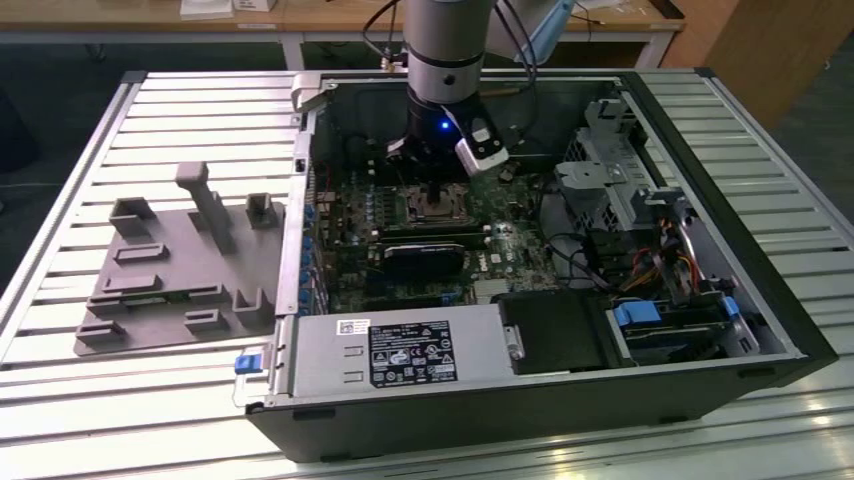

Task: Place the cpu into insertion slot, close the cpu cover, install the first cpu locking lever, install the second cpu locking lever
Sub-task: 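Close the cpu cover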

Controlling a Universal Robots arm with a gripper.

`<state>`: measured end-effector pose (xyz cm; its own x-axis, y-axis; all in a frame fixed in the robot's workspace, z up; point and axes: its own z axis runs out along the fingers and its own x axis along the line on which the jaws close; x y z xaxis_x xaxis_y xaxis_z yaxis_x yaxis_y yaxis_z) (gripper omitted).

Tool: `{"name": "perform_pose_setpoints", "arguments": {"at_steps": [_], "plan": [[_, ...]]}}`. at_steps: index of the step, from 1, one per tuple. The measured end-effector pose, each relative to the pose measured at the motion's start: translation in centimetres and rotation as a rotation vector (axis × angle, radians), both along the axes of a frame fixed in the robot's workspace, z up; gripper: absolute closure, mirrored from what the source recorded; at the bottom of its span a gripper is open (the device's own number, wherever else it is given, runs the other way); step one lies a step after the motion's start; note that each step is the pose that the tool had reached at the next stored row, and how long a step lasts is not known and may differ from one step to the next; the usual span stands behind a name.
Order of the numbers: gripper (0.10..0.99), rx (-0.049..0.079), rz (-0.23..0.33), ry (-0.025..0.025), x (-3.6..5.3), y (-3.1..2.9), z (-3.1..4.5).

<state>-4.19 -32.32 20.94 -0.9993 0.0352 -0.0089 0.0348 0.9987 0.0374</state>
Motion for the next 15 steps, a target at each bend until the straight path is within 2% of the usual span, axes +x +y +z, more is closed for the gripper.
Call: {"name": "perform_pose_setpoints", "arguments": {"at_steps": [5, 15], "plan": [[0.984, -0.002, -0.001, -0.003, -0.01, 0.0, 0.01], [0.984, -0.003, -0.056, -0.0055, -0.01, -0.06, 0.01]]}}
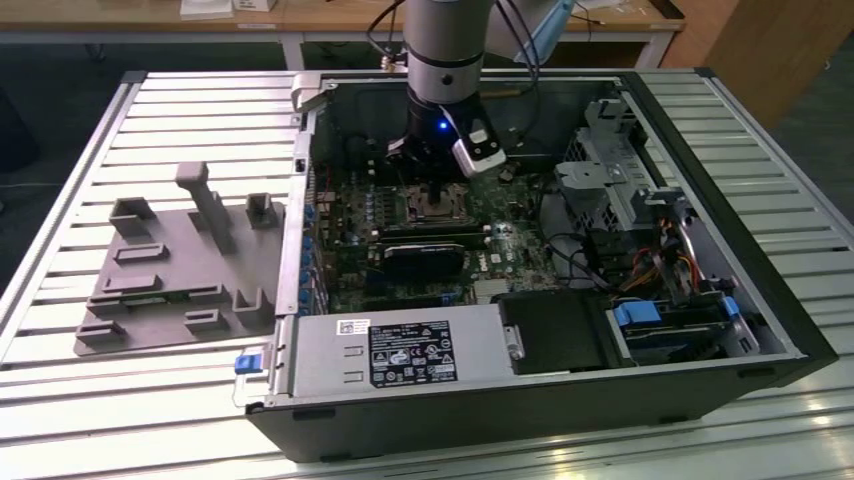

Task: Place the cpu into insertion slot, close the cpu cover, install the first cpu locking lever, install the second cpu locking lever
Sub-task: 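Close the cpu cover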

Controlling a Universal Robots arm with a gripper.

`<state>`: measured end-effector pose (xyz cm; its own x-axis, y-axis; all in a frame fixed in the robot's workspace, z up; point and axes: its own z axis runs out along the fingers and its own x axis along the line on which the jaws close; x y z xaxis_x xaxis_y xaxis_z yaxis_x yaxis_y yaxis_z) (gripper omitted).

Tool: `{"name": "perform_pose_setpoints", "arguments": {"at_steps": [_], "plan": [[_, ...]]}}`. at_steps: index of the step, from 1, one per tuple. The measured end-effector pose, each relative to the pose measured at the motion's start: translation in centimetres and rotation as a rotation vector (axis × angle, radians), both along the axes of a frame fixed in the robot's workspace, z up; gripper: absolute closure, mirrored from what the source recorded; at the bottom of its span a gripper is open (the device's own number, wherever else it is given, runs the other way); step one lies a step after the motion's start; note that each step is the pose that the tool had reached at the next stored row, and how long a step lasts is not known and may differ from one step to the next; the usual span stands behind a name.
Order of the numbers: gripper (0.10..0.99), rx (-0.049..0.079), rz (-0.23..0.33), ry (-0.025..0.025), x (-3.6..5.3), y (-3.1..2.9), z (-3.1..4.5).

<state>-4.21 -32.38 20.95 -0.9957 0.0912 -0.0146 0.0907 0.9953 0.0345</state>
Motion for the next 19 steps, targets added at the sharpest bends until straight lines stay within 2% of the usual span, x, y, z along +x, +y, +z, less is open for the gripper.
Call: {"name": "perform_pose_setpoints", "arguments": {"at_steps": [5, 14, 19], "plan": [[0.984, 0.0, 0.0, -0.0002, -0.15, -0.03, 0.0], [0.984, 0.0, 0.0, -0.0031, -2.18, -0.06, -0.07], [0.984, 0.0, 0.0, -0.003, -2.76, -0.07, -0.32]]}}
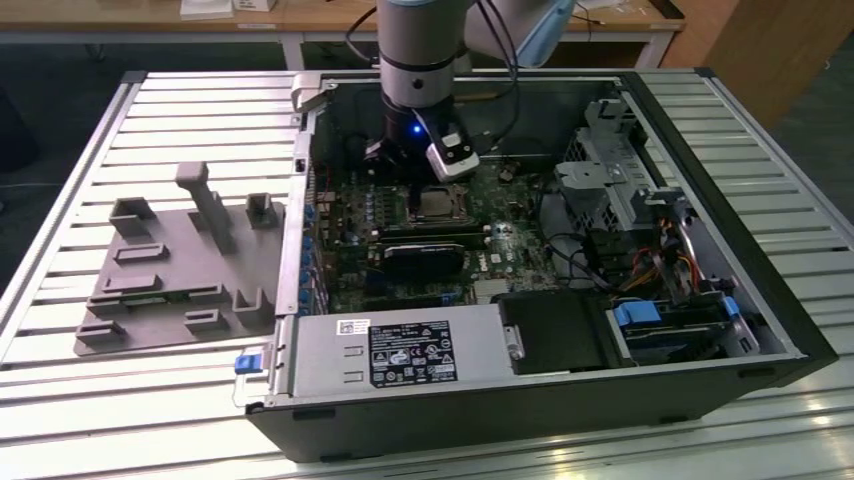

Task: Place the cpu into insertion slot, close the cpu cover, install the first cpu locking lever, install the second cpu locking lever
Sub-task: 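Close the cpu cover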

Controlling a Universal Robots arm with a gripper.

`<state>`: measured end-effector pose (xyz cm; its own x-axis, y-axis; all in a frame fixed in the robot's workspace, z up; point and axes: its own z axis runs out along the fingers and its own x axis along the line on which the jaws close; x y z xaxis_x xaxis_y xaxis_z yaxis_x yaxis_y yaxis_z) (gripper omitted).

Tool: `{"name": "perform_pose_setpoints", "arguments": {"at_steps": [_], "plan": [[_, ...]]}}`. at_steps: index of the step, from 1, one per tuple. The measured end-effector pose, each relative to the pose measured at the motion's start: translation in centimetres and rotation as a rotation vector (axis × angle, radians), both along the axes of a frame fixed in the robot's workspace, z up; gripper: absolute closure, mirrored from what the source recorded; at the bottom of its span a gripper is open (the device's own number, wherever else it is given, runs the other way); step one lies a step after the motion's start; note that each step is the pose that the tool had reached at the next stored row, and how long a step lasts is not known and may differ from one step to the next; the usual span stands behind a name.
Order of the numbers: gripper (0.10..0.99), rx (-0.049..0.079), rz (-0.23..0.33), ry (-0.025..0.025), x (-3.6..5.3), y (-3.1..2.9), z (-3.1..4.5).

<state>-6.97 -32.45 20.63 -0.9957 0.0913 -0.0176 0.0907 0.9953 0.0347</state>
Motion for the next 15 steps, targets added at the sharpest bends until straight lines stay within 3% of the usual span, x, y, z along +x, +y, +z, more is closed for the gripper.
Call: {"name": "perform_pose_setpoints", "arguments": {"at_steps": [12, 15], "plan": [[0.984, 0.001, 0.0, -0.0001, -0.1, -0.01, -0.43], [0.984, 0.01, 0.0, -0.0001, -0.03, 0.0, -0.43]]}}
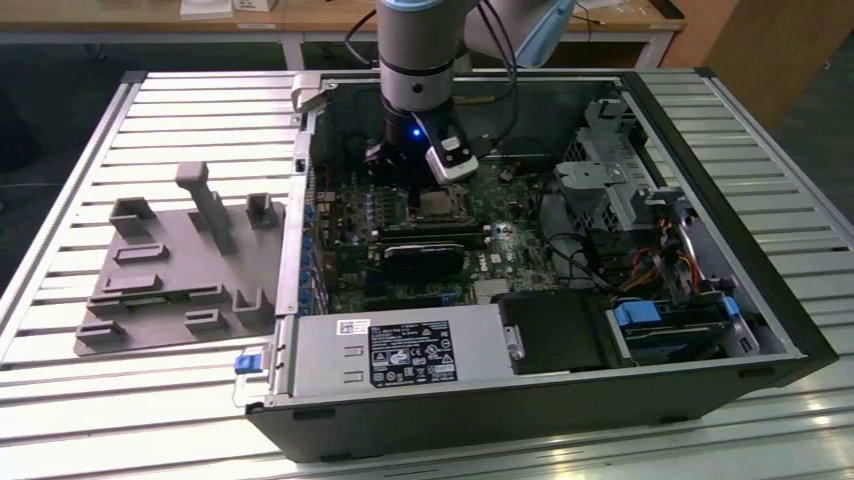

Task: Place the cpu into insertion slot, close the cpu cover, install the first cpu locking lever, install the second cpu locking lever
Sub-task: 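Close the cpu cover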

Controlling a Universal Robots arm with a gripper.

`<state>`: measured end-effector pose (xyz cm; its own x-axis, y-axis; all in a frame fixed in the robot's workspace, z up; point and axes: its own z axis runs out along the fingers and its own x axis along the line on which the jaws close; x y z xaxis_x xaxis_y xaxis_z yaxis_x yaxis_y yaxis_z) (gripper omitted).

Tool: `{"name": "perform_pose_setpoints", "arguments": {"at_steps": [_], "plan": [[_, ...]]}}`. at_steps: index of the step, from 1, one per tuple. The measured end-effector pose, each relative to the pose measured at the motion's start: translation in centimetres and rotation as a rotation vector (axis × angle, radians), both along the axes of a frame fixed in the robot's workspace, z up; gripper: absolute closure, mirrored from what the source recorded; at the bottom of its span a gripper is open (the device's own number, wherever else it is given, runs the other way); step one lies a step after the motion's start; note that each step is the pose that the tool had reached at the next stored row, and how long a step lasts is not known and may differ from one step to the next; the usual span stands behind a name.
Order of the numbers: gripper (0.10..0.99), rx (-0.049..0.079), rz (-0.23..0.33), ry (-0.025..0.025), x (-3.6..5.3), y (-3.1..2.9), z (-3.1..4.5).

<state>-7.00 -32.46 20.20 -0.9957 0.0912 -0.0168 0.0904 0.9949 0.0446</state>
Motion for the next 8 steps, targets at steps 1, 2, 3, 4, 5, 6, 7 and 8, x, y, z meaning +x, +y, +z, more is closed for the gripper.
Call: {"name": "perform_pose_setpoints", "arguments": {"at_steps": [1, 2, 3, 4, 5, 6, 7, 8], "plan": [[0.984, 0.01, 0.0, 0.0, 0.0, 0.0, 0.0], [0.984, 0.019, 0.0, -0.0001, 0.0, 0.0, 0.0], [0.984, 0.027, 0.001, 0.0, 0.0, 0.0, 0.0], [0.984, 0.03, 0.001, 0.0001, 0.0, 0.0, 0.01], [0.984, 0.032, 0.001, 0.0001, 0.0, -0.01, 0.01], [0.984, 0.032, 0.0, 0.0, 0.0, -0.01, 0.0], [0.984, 0.033, 0.001, 0.0, 0.01, -0.02, 0.0], [0.984, 0.032, 0.001, 0.0001, 0.03, -0.04, 0.0]]}}
